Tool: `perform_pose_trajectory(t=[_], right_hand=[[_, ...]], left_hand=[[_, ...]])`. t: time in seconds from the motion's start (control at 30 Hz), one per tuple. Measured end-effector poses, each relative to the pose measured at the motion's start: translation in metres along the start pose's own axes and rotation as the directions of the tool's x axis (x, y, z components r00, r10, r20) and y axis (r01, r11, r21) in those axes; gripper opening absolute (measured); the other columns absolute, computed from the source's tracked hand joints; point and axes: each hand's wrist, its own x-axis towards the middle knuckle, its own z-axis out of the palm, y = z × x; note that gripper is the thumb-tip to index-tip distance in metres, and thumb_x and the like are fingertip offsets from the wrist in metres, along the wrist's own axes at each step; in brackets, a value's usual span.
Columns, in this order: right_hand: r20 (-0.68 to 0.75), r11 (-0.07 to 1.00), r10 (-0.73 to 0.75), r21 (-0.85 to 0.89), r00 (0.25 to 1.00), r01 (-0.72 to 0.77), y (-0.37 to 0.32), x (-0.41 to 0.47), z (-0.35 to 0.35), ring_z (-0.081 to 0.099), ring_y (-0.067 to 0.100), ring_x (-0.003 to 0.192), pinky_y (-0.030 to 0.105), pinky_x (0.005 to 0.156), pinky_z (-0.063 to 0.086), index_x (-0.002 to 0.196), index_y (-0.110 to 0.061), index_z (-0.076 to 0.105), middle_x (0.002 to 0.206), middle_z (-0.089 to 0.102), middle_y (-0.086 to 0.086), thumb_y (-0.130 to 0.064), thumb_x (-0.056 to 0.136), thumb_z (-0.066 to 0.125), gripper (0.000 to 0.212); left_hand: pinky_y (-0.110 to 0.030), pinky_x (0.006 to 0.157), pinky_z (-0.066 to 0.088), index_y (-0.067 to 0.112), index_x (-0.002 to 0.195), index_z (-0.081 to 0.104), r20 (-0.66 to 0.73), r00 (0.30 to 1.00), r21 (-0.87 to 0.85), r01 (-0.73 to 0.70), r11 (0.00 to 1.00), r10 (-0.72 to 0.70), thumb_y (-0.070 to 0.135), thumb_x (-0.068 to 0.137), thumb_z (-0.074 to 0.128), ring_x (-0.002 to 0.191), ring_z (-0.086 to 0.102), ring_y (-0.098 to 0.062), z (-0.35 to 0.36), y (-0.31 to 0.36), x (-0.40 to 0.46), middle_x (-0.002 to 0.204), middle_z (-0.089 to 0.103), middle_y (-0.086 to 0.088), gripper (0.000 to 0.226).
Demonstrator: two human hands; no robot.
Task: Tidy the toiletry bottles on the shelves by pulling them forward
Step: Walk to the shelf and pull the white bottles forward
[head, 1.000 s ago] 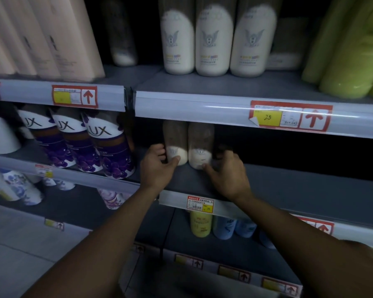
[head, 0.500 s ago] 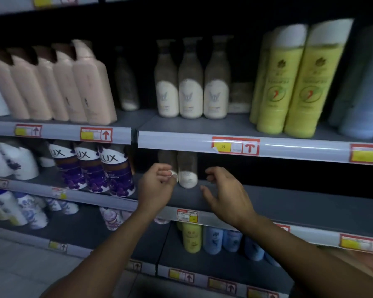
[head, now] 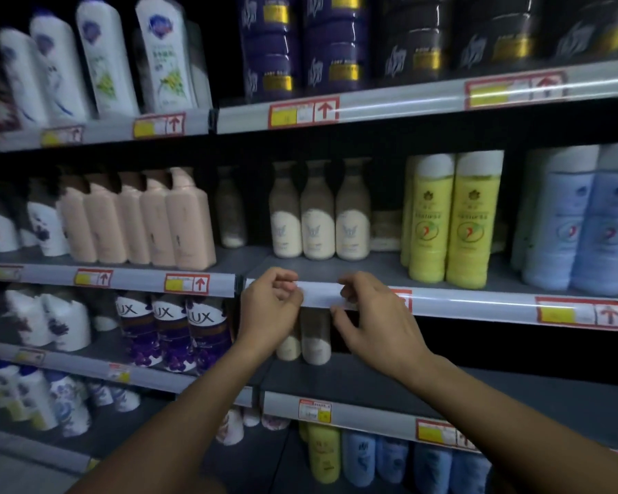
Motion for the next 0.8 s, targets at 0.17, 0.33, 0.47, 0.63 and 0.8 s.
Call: perform_pose_trajectory(t=[0.17, 0.33, 0.47, 0.63, 0.8], right_hand=[[-0.059, 0.997, 0.069, 0.021, 0.996, -0.068, 0.01, 0.04, -0.007, 0.061, 0.022, 0.119, 0.041, 0.096, 0.053, 0.135, -0.018, 0.052, 0.128, 0.061, 0.002, -0.033, 0.093, 0.069, 0.048], [-0.037, 0.978, 0.206, 0.024, 0.978, -0.205, 0.024, 0.093, -0.002, 0.046, 0.033, 0.138, 0.039, 0.11, 0.041, 0.153, -0.008, 0.035, 0.149, 0.045, 0.016, -0.034, 0.091, 0.074, 0.077], [-0.011, 0.937, 0.348, 0.047, 0.938, -0.347, 0.037, 0.132, 0.007, 0.033, 0.04, 0.148, 0.045, 0.117, 0.035, 0.162, -0.005, 0.011, 0.16, 0.029, 0.022, -0.039, 0.088, 0.079, 0.106], [-0.009, 0.894, 0.448, 0.012, 0.894, -0.448, 0.052, 0.16, 0.021, 0.047, 0.045, 0.136, 0.048, 0.106, 0.045, 0.144, -0.003, 0.024, 0.148, 0.041, 0.026, -0.042, 0.084, 0.083, 0.092], [-0.004, 0.875, 0.483, -0.022, 0.875, -0.483, 0.061, 0.173, 0.032, 0.048, 0.043, 0.137, 0.044, 0.103, 0.044, 0.142, 0.001, 0.029, 0.147, 0.046, 0.027, -0.046, 0.084, 0.082, 0.092]], left_hand=[[-0.021, 0.075, 0.051, 0.022, 0.099, 0.069, -0.031, 0.999, 0.055, -0.041, 0.998, 0.043, 0.012, 0.09, 0.074, 0.072, 0.065, -0.003, -0.003, 0.007, 0.04, 0.085, 0.07, 0.007, 0.015], [-0.031, 0.085, 0.056, 0.019, 0.109, 0.066, -0.054, 0.998, 0.113, -0.005, 0.994, 0.011, 0.016, 0.088, 0.08, 0.085, 0.069, -0.016, 0.004, -0.002, 0.096, 0.101, 0.072, -0.001, 0.026], [-0.033, 0.097, 0.05, 0.011, 0.139, 0.056, 0.005, 0.998, 0.178, 0.061, 0.982, -0.063, 0.025, 0.088, 0.084, 0.116, 0.064, -0.025, 0.013, -0.012, 0.138, 0.136, 0.061, -0.009, 0.06], [-0.04, 0.115, 0.043, 0.011, 0.157, 0.033, 0.041, 0.987, 0.235, 0.143, 0.961, -0.156, 0.025, 0.077, 0.092, 0.139, 0.051, -0.032, 0.025, -0.032, 0.173, 0.154, 0.048, -0.013, 0.1], [-0.045, 0.103, 0.054, 0.011, 0.125, 0.043, 0.05, 0.981, 0.203, 0.172, 0.964, -0.186, 0.028, 0.069, 0.097, 0.12, 0.065, -0.031, 0.039, -0.045, 0.189, 0.131, 0.066, -0.011, 0.079]])
